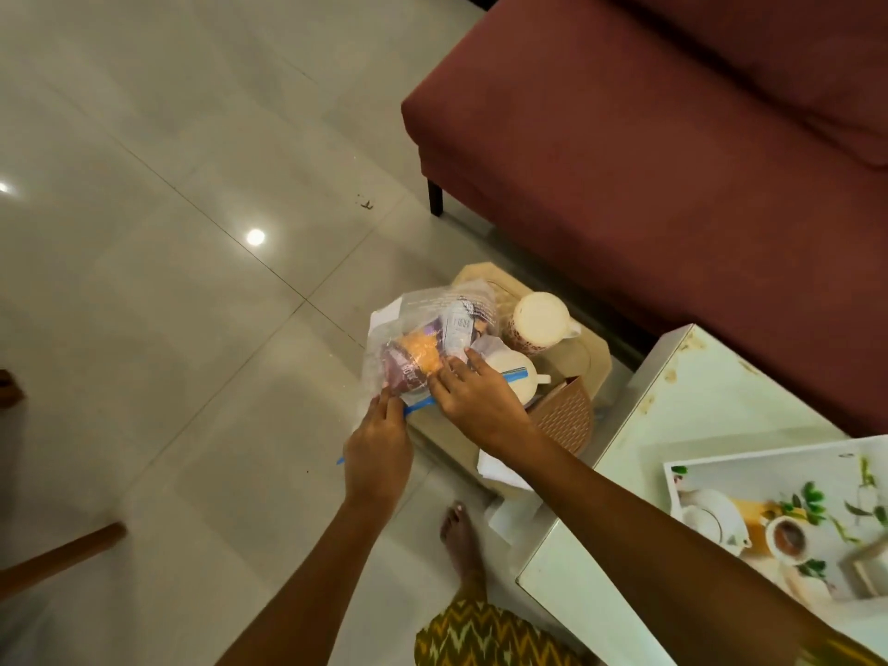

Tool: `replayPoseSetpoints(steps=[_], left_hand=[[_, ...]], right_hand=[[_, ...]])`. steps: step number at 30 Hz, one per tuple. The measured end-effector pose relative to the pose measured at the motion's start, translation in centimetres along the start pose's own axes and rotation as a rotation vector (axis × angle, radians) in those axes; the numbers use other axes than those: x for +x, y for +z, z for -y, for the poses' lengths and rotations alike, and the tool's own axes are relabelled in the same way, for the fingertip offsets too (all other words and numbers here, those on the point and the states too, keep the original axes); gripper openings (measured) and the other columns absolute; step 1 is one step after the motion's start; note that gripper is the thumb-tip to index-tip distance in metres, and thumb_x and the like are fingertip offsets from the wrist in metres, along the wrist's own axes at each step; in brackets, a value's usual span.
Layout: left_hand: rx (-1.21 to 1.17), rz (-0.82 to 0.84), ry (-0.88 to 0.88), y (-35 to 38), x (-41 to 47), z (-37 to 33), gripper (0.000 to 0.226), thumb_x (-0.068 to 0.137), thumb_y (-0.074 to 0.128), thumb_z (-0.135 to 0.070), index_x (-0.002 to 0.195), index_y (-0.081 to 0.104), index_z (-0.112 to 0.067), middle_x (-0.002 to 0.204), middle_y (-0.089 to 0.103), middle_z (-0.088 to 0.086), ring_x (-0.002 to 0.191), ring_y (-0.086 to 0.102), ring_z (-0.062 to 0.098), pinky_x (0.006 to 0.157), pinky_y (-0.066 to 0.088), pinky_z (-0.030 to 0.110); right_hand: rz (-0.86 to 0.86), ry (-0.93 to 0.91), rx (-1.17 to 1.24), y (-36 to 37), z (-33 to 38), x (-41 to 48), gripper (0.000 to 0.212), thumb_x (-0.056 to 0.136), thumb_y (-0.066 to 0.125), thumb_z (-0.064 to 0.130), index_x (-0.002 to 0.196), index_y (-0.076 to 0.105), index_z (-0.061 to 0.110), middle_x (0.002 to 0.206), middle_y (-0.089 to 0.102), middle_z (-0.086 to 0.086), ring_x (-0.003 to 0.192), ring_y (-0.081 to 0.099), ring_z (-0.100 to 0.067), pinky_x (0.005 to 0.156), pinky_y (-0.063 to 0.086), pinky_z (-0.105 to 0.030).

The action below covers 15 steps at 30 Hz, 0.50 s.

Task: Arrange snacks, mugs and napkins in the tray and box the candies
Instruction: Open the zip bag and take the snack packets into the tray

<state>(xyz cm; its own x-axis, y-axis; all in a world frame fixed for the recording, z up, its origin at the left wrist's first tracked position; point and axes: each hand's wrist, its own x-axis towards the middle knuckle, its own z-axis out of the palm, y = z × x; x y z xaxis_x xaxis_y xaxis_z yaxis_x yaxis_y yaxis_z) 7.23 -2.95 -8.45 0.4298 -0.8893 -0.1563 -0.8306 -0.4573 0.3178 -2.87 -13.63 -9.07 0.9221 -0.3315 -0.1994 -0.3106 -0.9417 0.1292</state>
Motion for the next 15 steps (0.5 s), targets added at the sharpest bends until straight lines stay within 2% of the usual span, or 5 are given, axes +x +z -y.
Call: replayPoseSetpoints(steps=[4, 7, 11, 13, 15], left_hand=[[-0.026, -0.073, -0.026, -3.8, 1.7, -0.6, 0.028, 0.074, 0.072, -0.01, 0.099, 0.067, 0.002, 0.078, 0.073, 0.02, 0.06, 0.069, 0.033, 0.051, 0.059, 0.041], [-0.051, -0.152, -0.035, -6.7, 3.1, -1.4, 0.019, 0.078, 0.069, -0.014, 0.091, 0.069, 0.0, 0.063, 0.07, 0.018, 0.046, 0.064, 0.033, 0.044, 0.053, 0.034], [-0.162, -0.26, -0.08, -10.6, 4.9, -2.4, 0.019, 0.084, 0.062, -0.018, 0.089, 0.069, -0.001, 0.066, 0.07, 0.016, 0.048, 0.057, 0.024, 0.045, 0.04, 0.02], [-0.211, -0.326, -0.121, -12.5, 5.3, -2.9, 0.018, 0.086, 0.06, -0.02, 0.089, 0.069, -0.004, 0.066, 0.069, 0.013, 0.049, 0.048, 0.016, 0.044, 0.027, 0.015], [-0.256, -0.375, -0.133, -14.5, 5.1, -3.6, 0.016, 0.085, 0.062, -0.02, 0.088, 0.069, -0.006, 0.067, 0.069, 0.011, 0.052, 0.047, 0.013, 0.045, 0.025, 0.013]], right_hand=[[-0.107, 0.096, 0.096, -3.0, -2.3, 1.3, 0.041, 0.076, 0.074, 0.025, 0.113, 0.063, 0.012, 0.111, 0.07, -0.008, 0.103, 0.066, -0.025, 0.095, 0.05, -0.042], [-0.205, 0.146, 0.16, -5.8, -3.9, 2.2, 0.035, 0.07, 0.078, 0.02, 0.102, 0.069, 0.008, 0.1, 0.073, -0.011, 0.094, 0.068, -0.028, 0.089, 0.054, -0.044], [-0.271, 0.167, 0.307, -10.0, -5.9, 3.2, 0.025, 0.081, 0.064, 0.009, 0.104, 0.065, -0.002, 0.104, 0.069, -0.022, 0.099, 0.064, -0.036, 0.098, 0.044, -0.046], [-0.385, 0.209, 0.331, -12.4, -6.5, 3.2, 0.018, 0.074, 0.069, 0.004, 0.091, 0.068, -0.002, 0.089, 0.072, -0.02, 0.084, 0.068, -0.034, 0.087, 0.052, -0.042], [-0.506, 0.227, 0.359, -14.9, -6.8, 2.7, 0.018, 0.063, 0.079, 0.002, 0.078, 0.07, 0.001, 0.074, 0.073, -0.015, 0.069, 0.069, -0.029, 0.074, 0.057, -0.037]])
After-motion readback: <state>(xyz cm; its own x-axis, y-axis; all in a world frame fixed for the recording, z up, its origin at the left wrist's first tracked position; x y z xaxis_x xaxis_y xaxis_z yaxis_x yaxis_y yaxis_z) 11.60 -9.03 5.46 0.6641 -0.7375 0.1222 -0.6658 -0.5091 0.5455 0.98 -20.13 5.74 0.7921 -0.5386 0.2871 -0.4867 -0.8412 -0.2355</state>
